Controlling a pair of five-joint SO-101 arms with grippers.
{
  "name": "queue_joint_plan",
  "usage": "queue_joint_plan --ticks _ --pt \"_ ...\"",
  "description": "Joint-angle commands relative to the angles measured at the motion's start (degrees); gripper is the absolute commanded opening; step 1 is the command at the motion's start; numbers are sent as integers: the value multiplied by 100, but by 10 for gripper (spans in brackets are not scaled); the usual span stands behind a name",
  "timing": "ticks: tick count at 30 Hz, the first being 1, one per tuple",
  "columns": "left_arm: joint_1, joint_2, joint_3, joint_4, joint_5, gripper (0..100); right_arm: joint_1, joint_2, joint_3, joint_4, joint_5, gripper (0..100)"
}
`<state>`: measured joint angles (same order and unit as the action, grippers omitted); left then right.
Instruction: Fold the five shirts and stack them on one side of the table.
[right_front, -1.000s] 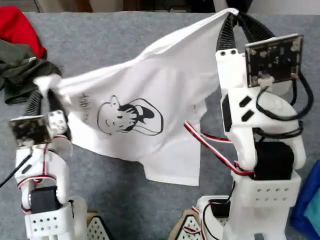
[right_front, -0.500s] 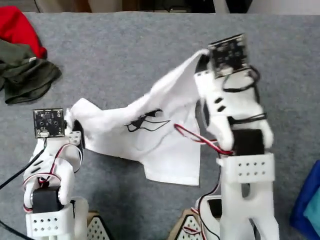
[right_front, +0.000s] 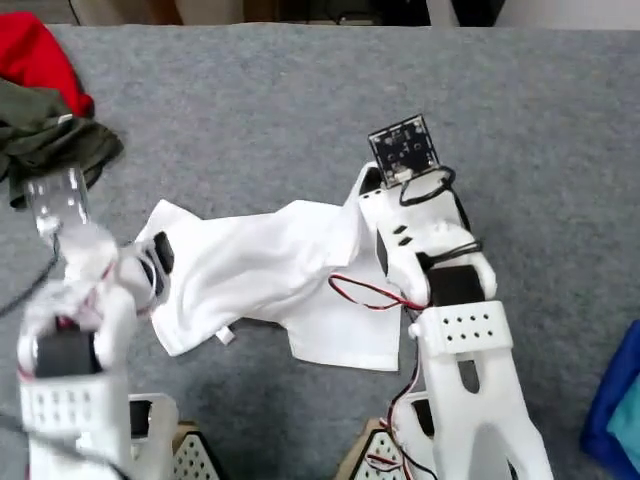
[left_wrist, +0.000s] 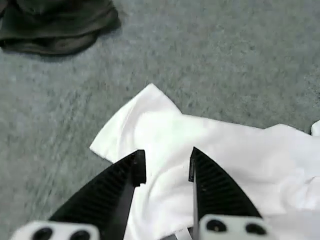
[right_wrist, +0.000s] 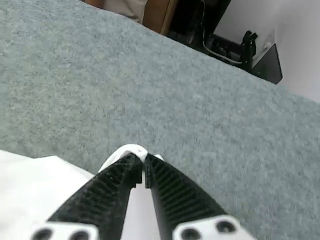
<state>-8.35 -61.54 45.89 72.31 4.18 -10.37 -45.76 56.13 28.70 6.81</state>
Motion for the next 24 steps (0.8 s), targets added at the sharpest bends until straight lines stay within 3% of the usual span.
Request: queue_joint_plan --ticks 1,5,12,20,24 --pt "176 1930 -1556 1257 79 88 -92 198 119 -431 -202 5" --pt "299 2993 -2057 2259 -237 75 -92 602 -66 -571 -422 5" --pt "229 2598 -1011 2347 -967 79 -101 822 -127 -580 -422 5" --pt "185 2299 413 1319 -1732 122 -101 840 -101 -589 -422 5" --pt "185 2334 1160 422 -1864 122 -101 840 -101 -589 -431 5"
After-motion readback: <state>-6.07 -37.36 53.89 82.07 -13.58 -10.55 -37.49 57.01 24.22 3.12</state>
